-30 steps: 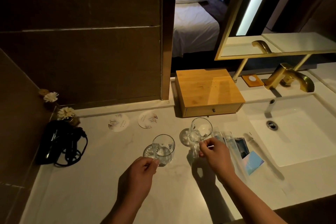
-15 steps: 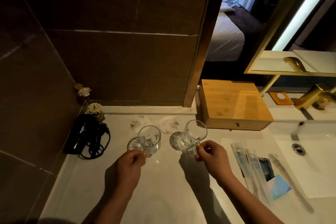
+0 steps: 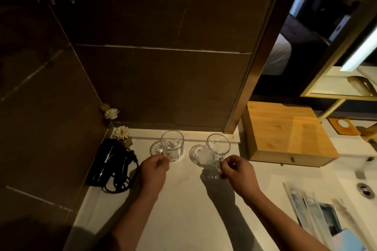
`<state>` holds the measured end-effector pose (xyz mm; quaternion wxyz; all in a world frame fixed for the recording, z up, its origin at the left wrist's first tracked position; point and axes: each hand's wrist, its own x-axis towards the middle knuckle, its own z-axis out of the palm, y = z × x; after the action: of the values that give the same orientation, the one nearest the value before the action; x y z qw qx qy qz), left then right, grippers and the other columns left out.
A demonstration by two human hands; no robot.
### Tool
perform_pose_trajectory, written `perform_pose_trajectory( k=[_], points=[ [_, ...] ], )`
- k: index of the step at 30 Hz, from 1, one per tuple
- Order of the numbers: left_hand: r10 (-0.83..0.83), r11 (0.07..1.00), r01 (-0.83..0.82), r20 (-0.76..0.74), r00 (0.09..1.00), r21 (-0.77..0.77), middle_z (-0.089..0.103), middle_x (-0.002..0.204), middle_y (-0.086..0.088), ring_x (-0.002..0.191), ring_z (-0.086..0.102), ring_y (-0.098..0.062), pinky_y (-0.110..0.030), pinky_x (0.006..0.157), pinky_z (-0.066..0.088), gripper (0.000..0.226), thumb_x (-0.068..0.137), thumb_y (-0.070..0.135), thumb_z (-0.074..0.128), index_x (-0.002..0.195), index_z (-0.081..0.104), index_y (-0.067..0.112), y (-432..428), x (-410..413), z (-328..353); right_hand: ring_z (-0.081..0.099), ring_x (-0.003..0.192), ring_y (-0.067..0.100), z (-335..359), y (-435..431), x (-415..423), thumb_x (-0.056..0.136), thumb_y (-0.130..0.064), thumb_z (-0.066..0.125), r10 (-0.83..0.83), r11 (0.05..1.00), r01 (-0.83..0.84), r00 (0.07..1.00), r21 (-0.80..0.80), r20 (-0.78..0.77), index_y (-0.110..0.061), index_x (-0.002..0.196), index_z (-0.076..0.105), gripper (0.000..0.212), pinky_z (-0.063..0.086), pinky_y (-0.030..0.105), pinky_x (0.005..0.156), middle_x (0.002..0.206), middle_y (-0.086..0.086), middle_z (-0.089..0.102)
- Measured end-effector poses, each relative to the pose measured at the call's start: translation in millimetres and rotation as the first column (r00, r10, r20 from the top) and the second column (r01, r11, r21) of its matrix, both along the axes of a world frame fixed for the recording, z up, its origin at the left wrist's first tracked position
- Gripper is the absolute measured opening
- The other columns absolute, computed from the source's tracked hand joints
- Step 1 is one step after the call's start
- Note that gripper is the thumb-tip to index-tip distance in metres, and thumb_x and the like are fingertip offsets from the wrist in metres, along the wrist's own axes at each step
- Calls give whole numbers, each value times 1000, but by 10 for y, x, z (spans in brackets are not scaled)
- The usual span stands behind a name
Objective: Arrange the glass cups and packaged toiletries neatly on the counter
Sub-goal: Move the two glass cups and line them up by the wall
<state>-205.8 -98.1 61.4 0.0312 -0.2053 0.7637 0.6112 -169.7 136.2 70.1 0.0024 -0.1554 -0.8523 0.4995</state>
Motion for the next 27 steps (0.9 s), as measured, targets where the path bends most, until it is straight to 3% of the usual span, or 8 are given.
perform_pose_trajectory(
  k=[2, 6, 10, 12, 16, 27],
  points=[
    [8, 1000, -9, 10, 1000, 3, 78, 83, -18, 87, 73, -37, -35, 75, 55, 14, 88, 17, 73, 74, 75, 17, 18, -30, -30, 70, 62, 8, -26, -10, -47, 91, -23, 63, -2, 1000, 2, 1000, -8, 3, -18, 79, 67, 14, 52, 22, 60, 71, 1, 71],
    [41, 999, -41, 23, 999, -11, 78, 84, -13, 87, 74, -32, -42, 83, 57, 16, 89, 22, 73, 73, 72, 24, 42, -39, -90, 71, 63, 9, -92, -4, -90, 91, -23, 63, -5, 1000, 5, 1000, -14, 6, -18, 80, 67, 13, 56, 25, 62, 72, 1, 71],
    [36, 999, -36, 5, 999, 25, 78, 87, -15, 90, 74, -31, -36, 79, 54, 13, 90, 19, 72, 91, 76, 7, 82, -36, -134, 71, 63, 10, -166, -3, -112, 90, -20, 63, -34, 999, 35, 999, -23, 9, -18, 78, 67, 13, 56, 24, 61, 69, 1, 71],
    [38, 999, -38, -17, 999, 24, 77, 88, -18, 89, 73, -33, -34, 77, 52, 14, 91, 17, 71, 91, 74, 4, 95, -24, -144, 71, 63, 11, -191, -8, -129, 90, -20, 63, -40, 999, 41, 999, -27, 11, -18, 78, 67, 13, 56, 25, 61, 69, 1, 71],
    [20, 1000, -20, -31, 999, -6, 76, 91, -22, 90, 72, -37, -43, 85, 55, 17, 93, 17, 69, 92, 73, 1, 89, -29, -154, 71, 63, 11, -216, -11, -137, 90, -21, 63, -48, 999, 48, 999, -17, 14, -19, 79, 67, 13, 58, 29, 64, 69, 1, 71],
    [-35, 998, 35, 11, 999, -48, 78, 86, -8, 86, 74, -30, -54, 88, 58, 19, 91, 32, 69, 86, 74, 15, 29, -37, -237, 67, 74, 19, -168, -59, -258, 91, -22, 62, 8, 990, -8, 1000, 140, 0, -12, 91, 69, 12, 57, 32, 69, 82, 6, 71]
  ],
)
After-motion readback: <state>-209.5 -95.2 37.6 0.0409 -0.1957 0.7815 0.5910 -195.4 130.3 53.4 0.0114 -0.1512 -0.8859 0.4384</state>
